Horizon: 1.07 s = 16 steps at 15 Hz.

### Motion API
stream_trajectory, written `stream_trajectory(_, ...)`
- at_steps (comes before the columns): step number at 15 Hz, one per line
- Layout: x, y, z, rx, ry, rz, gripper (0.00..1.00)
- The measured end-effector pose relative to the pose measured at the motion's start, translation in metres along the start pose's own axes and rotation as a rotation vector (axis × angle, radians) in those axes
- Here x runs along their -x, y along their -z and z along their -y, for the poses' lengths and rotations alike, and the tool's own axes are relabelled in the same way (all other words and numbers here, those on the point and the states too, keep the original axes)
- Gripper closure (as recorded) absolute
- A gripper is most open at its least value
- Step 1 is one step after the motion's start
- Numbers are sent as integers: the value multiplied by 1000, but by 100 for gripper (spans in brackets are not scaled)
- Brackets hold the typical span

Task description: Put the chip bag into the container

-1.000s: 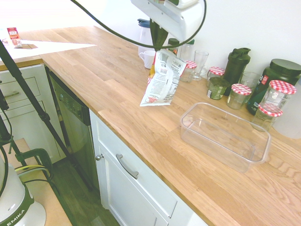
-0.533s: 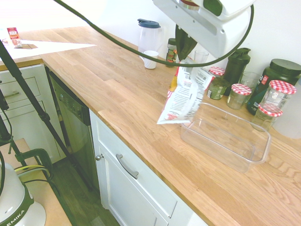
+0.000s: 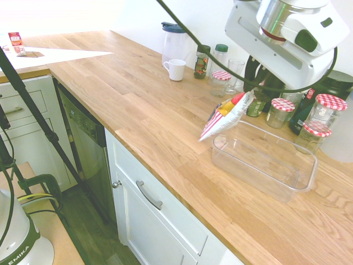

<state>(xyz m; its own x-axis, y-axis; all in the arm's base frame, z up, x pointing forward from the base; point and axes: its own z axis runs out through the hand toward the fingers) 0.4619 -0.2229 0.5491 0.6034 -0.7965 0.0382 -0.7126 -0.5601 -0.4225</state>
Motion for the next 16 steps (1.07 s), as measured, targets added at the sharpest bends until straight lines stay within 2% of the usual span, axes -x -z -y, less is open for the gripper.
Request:
stream_trajectory(4,-33,-16,5,-2,-18,32,100)
stream_trajectory(16,-110,-22,-65,-39,-97,86,100)
